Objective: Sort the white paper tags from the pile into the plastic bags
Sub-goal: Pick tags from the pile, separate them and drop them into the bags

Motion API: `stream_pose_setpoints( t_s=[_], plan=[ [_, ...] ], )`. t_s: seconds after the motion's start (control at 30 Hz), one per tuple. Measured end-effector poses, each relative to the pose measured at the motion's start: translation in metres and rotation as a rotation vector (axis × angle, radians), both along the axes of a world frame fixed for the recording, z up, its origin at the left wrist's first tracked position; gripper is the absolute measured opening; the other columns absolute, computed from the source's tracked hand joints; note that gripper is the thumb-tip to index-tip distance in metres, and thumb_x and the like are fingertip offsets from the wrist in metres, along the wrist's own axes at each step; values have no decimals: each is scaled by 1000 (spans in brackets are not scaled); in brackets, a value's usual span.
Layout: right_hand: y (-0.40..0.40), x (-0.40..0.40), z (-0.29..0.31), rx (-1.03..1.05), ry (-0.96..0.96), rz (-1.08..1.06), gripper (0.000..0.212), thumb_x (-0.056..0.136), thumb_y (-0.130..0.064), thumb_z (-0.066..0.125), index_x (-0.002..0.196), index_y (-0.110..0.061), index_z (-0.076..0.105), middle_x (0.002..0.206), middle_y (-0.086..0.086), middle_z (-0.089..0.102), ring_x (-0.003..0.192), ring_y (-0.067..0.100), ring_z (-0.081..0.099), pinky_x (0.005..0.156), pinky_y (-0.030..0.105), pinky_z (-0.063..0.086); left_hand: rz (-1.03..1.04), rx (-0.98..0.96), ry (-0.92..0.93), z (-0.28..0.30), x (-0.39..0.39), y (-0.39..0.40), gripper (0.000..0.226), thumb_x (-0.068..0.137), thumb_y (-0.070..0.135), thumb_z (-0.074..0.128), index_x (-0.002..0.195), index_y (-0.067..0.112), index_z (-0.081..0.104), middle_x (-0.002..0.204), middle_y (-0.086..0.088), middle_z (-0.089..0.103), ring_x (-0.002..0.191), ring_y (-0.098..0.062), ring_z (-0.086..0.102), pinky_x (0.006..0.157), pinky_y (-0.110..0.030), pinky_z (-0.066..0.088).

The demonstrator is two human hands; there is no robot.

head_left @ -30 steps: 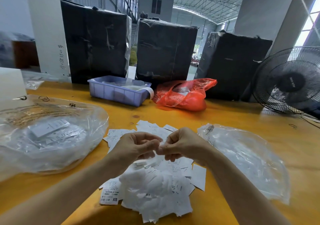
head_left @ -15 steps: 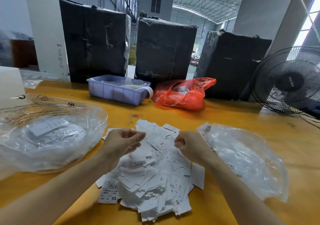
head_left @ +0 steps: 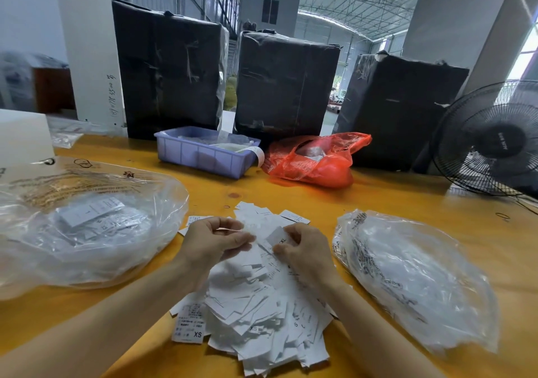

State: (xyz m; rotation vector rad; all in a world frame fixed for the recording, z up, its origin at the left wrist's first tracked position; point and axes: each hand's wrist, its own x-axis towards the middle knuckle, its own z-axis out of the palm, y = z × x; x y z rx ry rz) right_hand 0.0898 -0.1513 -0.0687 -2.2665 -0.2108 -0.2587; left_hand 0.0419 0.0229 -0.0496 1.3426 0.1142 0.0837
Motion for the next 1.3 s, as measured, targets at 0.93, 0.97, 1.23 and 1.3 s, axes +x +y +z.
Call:
stream_pose_setpoints(
  t_s=[0.93,0.97,1.23,1.3],
  plan=[
    [-18,-37,77,147,-134,323,14,81,-8,71,77,-21,68,78,-1,70,71,6,64,66,18,52,-94,62,-40,3,-4,-7,22,67,-7,76,84,3,67,70,-4,69,58,-8,64,55,-13,49],
    [-16,-38,76,109,-138,316,14,81,-8,72,77,-21,68,79,-2,70,73,10,65,68,21,53,-96,61,-41,3,-5,-8,24,67,-8,76,85,3,67,71,-4,69,59,-8,64,55,-13,49],
    [-14,-36,71,33,-152,265,24,86,-2,61,81,-23,71,77,12,68,64,24,57,56,32,45,-121,32,-57,8,-9,-10,23,69,-11,73,87,1,65,68,-7,72,58,-9,67,55,-14,50],
    [-14,-33,69,-50,-105,236,26,86,-1,55,80,-18,74,73,6,67,59,20,53,53,28,41,-114,-4,-42,8,-8,-10,22,70,-6,74,88,3,65,70,-6,72,58,-10,67,56,-15,52]
  ],
)
